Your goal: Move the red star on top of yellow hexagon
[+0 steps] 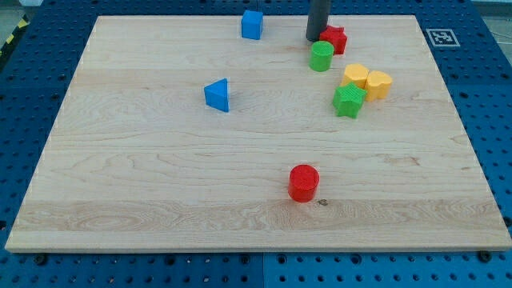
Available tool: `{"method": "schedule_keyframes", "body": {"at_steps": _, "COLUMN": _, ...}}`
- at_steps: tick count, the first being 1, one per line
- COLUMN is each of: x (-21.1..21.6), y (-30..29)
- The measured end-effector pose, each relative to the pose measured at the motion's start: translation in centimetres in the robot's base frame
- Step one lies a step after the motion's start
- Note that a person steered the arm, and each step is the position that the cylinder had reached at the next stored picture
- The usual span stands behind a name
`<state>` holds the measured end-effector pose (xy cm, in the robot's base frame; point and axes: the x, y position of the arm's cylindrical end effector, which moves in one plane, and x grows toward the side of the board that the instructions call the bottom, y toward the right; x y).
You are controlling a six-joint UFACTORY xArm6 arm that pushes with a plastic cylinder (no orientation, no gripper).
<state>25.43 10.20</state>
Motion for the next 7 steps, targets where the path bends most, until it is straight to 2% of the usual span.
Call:
{"method": "schedule_keyframes", "body": {"at_steps": 1, "x": -0.8, "y": -0.2}}
{"method": "schedule_keyframes", "body": {"at_steps": 2, "x": -1.6, "y": 2.0}}
{"method": "schedule_keyframes", "body": {"at_steps": 3, "x": -1.2, "y": 3.3}}
{"method": "schedule_keyframes", "body": {"at_steps": 4, "x": 1.2, "y": 4.4}}
{"method": "schedule_keyframes", "body": {"at_steps": 5, "x": 1.2, "y": 4.4}}
{"method": "schedule_keyframes", "body": {"at_steps": 6, "x": -3.3, "y": 3.2}}
{"method": "schedule_keyframes", "body": {"at_steps": 7, "x": 0.0, "y": 2.2}}
